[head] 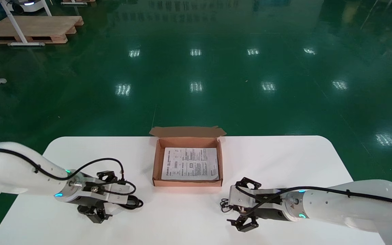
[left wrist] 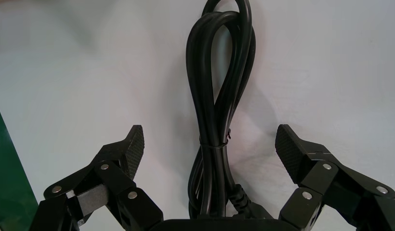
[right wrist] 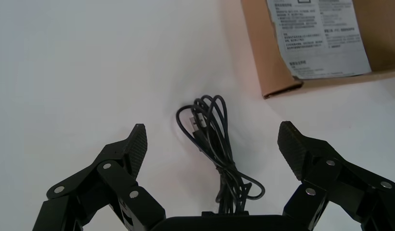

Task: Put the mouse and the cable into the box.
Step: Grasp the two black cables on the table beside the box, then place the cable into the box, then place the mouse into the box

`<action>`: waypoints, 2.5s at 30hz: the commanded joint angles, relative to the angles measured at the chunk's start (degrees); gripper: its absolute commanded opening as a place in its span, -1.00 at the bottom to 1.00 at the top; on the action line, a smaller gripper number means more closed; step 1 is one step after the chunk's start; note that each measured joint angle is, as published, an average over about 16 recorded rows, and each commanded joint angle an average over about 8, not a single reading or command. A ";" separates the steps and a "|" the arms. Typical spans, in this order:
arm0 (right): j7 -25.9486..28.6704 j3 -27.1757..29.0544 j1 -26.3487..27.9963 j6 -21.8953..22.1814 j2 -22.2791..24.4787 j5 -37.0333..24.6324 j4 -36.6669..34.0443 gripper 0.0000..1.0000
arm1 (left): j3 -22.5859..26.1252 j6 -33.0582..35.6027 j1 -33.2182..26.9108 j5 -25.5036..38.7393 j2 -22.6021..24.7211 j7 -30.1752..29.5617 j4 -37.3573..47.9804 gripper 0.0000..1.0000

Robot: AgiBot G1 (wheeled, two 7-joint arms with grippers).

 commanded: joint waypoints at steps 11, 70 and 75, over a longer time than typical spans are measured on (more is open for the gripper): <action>-4.83 -0.27 2.73 3.21 -3.19 -0.92 -9.53 0.24 | -0.02 -0.08 -0.06 -0.06 0.09 0.19 0.33 0.34; -4.18 0.34 3.12 3.73 -1.81 -0.45 -8.72 -1.00 | -0.21 -0.25 -0.61 -0.07 -0.40 0.22 0.00 -1.00; -2.87 1.46 6.67 7.61 0.66 -0.80 -10.13 -1.00 | -1.30 -0.37 -2.91 -1.37 -2.12 2.20 -2.50 -1.00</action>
